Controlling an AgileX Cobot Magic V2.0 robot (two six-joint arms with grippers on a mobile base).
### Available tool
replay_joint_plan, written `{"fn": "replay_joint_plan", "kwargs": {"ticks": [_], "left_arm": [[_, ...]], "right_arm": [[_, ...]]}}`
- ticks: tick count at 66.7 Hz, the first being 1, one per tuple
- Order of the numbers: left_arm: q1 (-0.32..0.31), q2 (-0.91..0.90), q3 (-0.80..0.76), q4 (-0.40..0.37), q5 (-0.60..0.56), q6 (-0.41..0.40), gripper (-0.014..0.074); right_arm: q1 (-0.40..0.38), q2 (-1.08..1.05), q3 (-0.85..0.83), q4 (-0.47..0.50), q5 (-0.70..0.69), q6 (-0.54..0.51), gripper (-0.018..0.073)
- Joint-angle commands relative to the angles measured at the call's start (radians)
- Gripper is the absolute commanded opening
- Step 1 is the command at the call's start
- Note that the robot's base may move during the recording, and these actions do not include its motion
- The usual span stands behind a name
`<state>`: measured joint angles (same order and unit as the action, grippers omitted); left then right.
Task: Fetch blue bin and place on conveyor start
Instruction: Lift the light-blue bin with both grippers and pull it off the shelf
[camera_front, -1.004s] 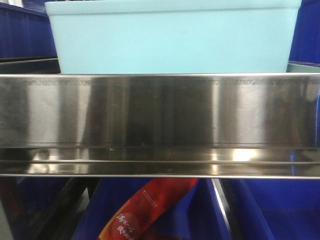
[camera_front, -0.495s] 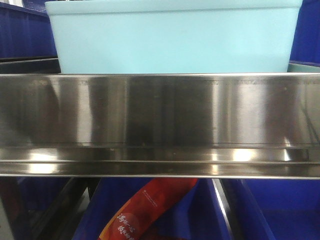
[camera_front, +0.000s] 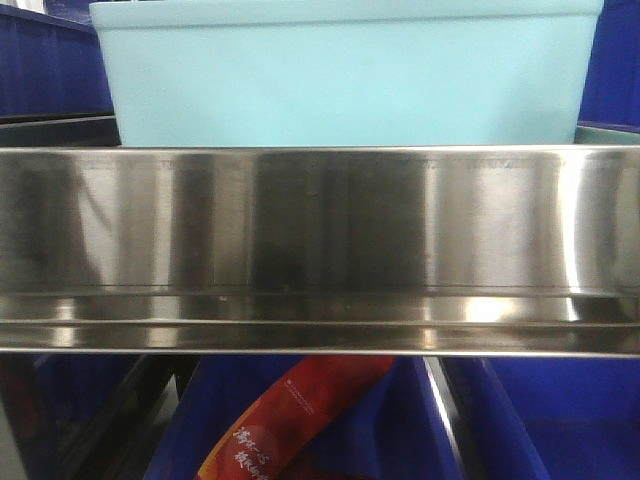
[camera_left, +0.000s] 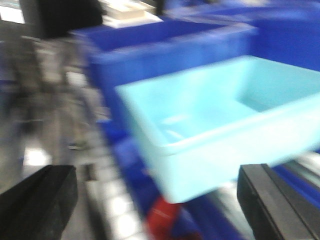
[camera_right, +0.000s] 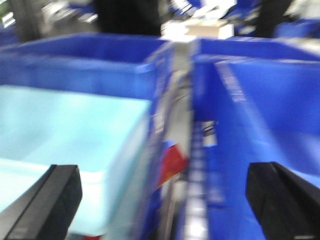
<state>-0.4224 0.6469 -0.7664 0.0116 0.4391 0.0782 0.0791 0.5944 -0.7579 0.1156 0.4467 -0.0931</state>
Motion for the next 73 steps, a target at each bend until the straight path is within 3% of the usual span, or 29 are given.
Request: {"fn": "replay_joint_plan", "kwargs": {"ticks": [1, 5, 14, 21, 28, 32, 39, 49, 59, 73], "left_arm": [[-0.082, 0.102, -0.081, -0.001, 0.001, 0.006, 0.0549], [-0.123, 0.221, -0.174, -0.002, 0.029, 0.0, 0.0549], [-0.129, 0.446, -0.402, -0.005, 0.138, -0.111, 0.0549], [-0.129, 0.616, -0.633, 0.033, 0.337, -0.197, 0.0549], [-0.129, 0.764, -0.847, 0.123, 0.523, -0.25, 0.0549], [-0.117, 0.837, -0.935, 0.167, 0.601, -0.283, 0.0549], [-0.068, 0.938, -1.064, 0.162, 0.681, -0.289, 0.0549], [0.004, 1.026, -1.118, 0.141, 0.701, -0.289, 0.0549], [0.072, 1.103, -1.118, 0.05, 0.701, -0.289, 0.0549], [0.101, 1.195, -1.118, 0.028, 0.701, -0.276, 0.0549]], "right_arm": [[0.059, 0.077, -0.057, 0.001, 0.022, -0.014, 0.057], [0.104, 0.16, -0.126, 0.001, 0.072, -0.014, 0.057], [0.121, 0.343, -0.313, 0.001, 0.22, 0.04, 0.057], [0.121, 0.474, -0.48, -0.049, 0.337, 0.107, 0.057], [0.121, 0.588, -0.631, -0.139, 0.481, 0.192, 0.057], [0.121, 0.655, -0.71, -0.174, 0.551, 0.214, 0.057], [0.121, 0.759, -0.817, -0.176, 0.627, 0.217, 0.057], [0.121, 0.878, -0.876, -0.175, 0.642, 0.217, 0.057], [0.111, 0.969, -0.876, -0.173, 0.637, 0.25, 0.057], [0.095, 1.065, -0.876, -0.135, 0.593, 0.252, 0.057]]}}
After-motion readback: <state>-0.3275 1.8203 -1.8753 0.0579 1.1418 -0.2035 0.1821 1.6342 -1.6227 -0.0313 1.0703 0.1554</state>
